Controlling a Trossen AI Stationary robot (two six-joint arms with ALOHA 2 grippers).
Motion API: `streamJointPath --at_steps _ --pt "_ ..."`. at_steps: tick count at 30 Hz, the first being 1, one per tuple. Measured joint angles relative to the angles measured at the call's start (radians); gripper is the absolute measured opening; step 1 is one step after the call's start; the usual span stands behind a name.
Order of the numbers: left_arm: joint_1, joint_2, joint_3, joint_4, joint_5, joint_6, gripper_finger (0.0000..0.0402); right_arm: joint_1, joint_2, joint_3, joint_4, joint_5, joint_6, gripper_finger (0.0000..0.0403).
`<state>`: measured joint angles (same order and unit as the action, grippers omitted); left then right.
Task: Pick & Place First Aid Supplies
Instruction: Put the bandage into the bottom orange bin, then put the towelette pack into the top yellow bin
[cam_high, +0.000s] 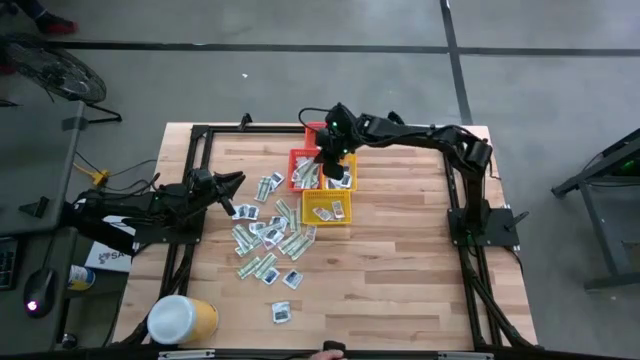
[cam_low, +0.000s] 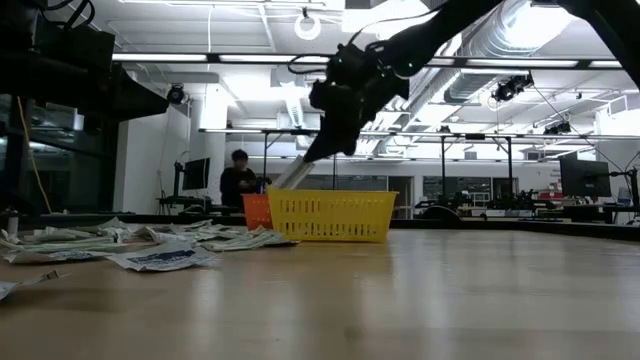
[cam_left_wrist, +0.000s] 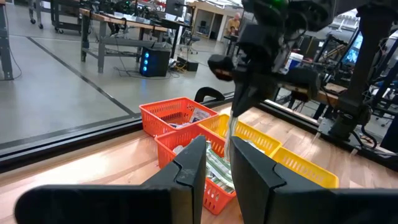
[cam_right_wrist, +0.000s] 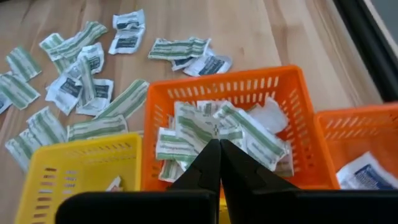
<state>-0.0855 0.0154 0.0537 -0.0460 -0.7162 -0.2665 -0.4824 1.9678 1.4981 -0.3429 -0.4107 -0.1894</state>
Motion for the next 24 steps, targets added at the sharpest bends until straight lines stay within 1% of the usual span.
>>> streamJointPath --at_steps 5,7,10,13,16,18,21,24 --pt "0.000 0.000 0.000 0.000 0.000 0.000 0.0073 0.000 0.000 -0.073 0.118 0.028 0.059 0.0000" --pt "0.000 0.000 0.000 0.000 0.000 0.000 0.0073 0.003 0.000 -0.099 0.186 0.070 0.098 0.0001" --pt "0.000 0.000 0.000 0.000 0.000 0.000 0.0073 0.008 0.000 -0.116 0.248 0.087 0.102 0.0012" --pt "0.000 0.000 0.000 0.000 0.000 0.000 0.0073 0.011 0.000 -0.120 0.252 0.088 0.133 0.0041" --pt "0.000 0.000 0.000 0.000 0.000 0.000 0.0073 0.012 0.000 -0.121 0.246 0.091 0.187 0.0081" --pt "0.000 0.000 0.000 0.000 0.000 0.000 0.0073 0.013 0.000 -0.121 0.248 0.123 0.231 0.0109" --pt "0.000 0.000 0.000 0.000 0.000 0.000 0.0073 0.014 -0.004 -0.121 0.254 0.161 0.361 0.0143" --pt "0.000 0.000 0.000 0.000 0.001 0.000 0.0073 0.014 -0.037 -0.128 0.259 0.138 0.491 0.0165"
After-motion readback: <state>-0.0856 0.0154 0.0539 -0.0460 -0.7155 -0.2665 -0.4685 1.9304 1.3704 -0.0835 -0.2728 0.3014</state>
